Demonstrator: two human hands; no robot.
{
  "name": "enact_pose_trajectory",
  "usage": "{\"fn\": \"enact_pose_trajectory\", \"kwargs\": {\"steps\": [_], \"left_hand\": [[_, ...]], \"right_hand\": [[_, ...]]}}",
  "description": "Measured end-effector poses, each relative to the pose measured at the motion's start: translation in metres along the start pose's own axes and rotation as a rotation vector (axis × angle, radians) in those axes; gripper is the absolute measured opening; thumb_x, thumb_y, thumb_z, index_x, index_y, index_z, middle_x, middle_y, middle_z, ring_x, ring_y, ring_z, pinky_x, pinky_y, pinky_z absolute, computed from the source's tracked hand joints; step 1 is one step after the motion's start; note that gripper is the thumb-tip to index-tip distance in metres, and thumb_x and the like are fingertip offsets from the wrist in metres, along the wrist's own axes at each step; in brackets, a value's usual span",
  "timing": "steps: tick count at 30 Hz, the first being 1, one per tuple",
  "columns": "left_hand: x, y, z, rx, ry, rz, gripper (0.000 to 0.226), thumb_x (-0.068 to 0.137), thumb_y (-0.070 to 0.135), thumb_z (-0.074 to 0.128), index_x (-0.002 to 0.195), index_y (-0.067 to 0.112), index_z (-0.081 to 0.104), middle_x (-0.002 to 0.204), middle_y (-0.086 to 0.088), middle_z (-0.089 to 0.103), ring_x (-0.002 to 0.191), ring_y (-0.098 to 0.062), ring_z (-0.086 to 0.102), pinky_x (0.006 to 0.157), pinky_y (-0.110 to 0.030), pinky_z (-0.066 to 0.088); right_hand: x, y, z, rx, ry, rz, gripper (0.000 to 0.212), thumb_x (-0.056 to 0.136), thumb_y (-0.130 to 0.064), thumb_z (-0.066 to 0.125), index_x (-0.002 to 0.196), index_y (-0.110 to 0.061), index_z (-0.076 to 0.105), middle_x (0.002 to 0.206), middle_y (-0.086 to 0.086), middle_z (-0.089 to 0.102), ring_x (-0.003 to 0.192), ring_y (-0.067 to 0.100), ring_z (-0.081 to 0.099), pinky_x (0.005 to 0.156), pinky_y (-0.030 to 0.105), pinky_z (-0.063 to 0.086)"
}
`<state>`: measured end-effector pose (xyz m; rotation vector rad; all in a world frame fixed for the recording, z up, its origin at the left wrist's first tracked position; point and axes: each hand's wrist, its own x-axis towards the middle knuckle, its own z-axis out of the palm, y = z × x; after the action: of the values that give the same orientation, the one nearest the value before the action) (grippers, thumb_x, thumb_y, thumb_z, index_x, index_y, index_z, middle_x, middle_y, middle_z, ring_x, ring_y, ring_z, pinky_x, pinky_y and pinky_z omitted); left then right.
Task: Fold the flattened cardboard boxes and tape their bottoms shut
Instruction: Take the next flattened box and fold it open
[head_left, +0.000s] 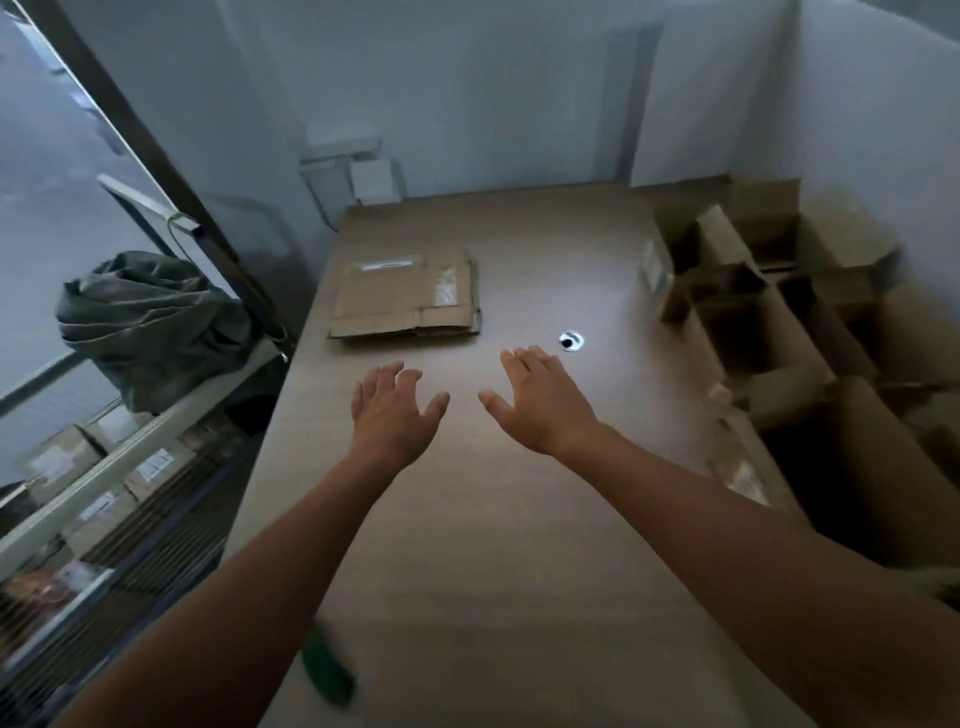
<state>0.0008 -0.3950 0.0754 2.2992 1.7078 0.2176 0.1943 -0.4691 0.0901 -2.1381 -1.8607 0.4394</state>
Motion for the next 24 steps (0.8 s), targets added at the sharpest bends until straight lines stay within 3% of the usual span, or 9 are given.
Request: {"fn": "enact_pose_trajectory", "kwargs": {"steps": [6, 11, 14, 19, 24], "left_hand": [[0.179, -0.114, 0.017, -0.083, -0.066, -0.145, 0.066, 0.099, 0.056, 0.049, 0.147, 0.010, 0.047, 0.155, -0.015, 0.039, 0.146, -0.033, 0.028, 0.122, -0.045, 0.022], [0.324, -0.187, 0.052, -0.246, -0.053, -0.346, 0.083, 0.093, 0.061, 0.056, 0.151, 0.005, 0.037, 0.156, -0.018, 0.034, 0.145, -0.036, 0.028, 0.119, -0.046, 0.027], [0.387, -0.210, 0.073, -0.289, -0.088, -0.415, 0.087, 0.090, 0.067, 0.055, 0.147, 0.003, 0.041, 0.151, -0.022, 0.040, 0.140, -0.040, 0.035, 0.114, -0.048, 0.033], [0.408, -0.209, 0.096, -0.310, -0.013, -0.453, 0.085, 0.090, 0.066, 0.057, 0.146, 0.003, 0.041, 0.149, -0.021, 0.041, 0.138, -0.041, 0.034, 0.110, -0.049, 0.034], [0.392, -0.206, 0.085, -0.526, 0.136, -0.484, 0.079, 0.091, 0.059, 0.062, 0.147, 0.008, 0.039, 0.146, -0.015, 0.042, 0.133, -0.036, 0.043, 0.108, -0.049, 0.038]], "right_hand": [[0.169, -0.019, 0.061, 0.104, -0.099, 0.150, 0.076, 0.101, -0.054, 0.045, 0.160, -0.011, 0.022, 0.165, 0.009, 0.024, 0.153, 0.024, 0.017, 0.125, 0.039, 0.020], [0.303, -0.006, 0.112, 0.172, -0.049, 0.283, 0.074, 0.099, -0.049, 0.052, 0.158, -0.014, 0.023, 0.163, 0.007, 0.022, 0.150, 0.025, 0.023, 0.120, 0.043, 0.030], [0.361, 0.003, 0.131, 0.200, -0.049, 0.387, 0.069, 0.099, -0.045, 0.052, 0.155, -0.013, 0.028, 0.157, 0.008, 0.028, 0.146, 0.027, 0.026, 0.113, 0.043, 0.034], [0.406, 0.010, 0.158, 0.312, 0.067, 0.522, 0.058, 0.097, -0.044, 0.057, 0.144, -0.014, 0.040, 0.139, 0.013, 0.038, 0.129, 0.031, 0.044, 0.099, 0.043, 0.044], [0.408, 0.005, 0.151, 0.672, 0.332, 0.663, 0.065, 0.097, -0.038, 0.057, 0.154, -0.020, 0.031, 0.148, 0.006, 0.031, 0.108, 0.020, 0.048, 0.085, 0.036, 0.043]]}}
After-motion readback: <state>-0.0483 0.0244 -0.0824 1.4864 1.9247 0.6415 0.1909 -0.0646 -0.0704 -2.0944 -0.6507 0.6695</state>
